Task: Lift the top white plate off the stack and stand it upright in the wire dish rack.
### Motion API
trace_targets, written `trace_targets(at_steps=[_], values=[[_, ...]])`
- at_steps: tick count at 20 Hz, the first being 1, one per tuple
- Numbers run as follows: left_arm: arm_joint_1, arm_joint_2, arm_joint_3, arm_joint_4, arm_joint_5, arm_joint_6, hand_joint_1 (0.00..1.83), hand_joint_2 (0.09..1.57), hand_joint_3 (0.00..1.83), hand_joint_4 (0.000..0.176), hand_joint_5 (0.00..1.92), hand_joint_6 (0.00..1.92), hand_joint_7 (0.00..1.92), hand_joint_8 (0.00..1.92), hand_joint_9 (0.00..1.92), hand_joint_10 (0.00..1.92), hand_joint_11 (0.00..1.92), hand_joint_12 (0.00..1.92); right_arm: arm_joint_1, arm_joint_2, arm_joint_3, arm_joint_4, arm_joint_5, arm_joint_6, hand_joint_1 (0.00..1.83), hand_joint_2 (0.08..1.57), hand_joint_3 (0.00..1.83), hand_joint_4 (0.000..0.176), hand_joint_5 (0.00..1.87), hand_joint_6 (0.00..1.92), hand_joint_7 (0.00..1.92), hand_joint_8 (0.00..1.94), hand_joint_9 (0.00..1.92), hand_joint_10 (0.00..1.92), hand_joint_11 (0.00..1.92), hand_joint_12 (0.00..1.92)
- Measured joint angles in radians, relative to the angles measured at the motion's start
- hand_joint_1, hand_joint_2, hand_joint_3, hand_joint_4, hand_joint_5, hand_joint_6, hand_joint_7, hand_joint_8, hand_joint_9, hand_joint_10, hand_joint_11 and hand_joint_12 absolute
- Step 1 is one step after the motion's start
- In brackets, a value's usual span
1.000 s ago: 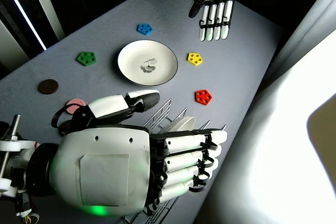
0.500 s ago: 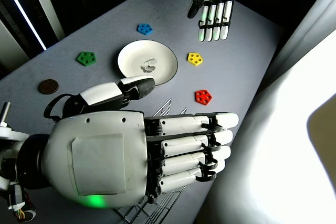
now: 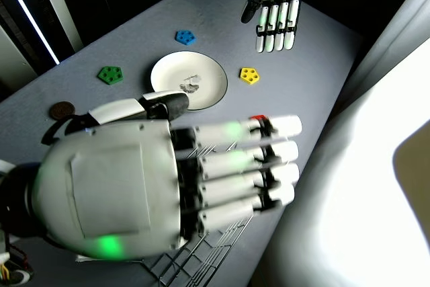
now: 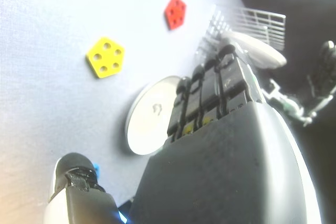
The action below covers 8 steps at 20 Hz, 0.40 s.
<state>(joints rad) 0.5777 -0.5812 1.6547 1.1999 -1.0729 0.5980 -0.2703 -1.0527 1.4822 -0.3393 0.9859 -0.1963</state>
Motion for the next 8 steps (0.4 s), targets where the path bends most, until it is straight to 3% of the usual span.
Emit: trace_targets(at_steps=[8], values=[[0.000,0.004,0.000,-0.001,0.003,0.001,0.11,0.87,0.00,0.000,0.02,0.00,0.00,0.00,0.00,0.00,0.05,0.01,0.002,0.037,-0.067,-0.294,0.171,-0.284,0.61,0.98,0.00,0.000,0.13,0.00,0.23,0.00,0.24,0.00,0.28,0.00]])
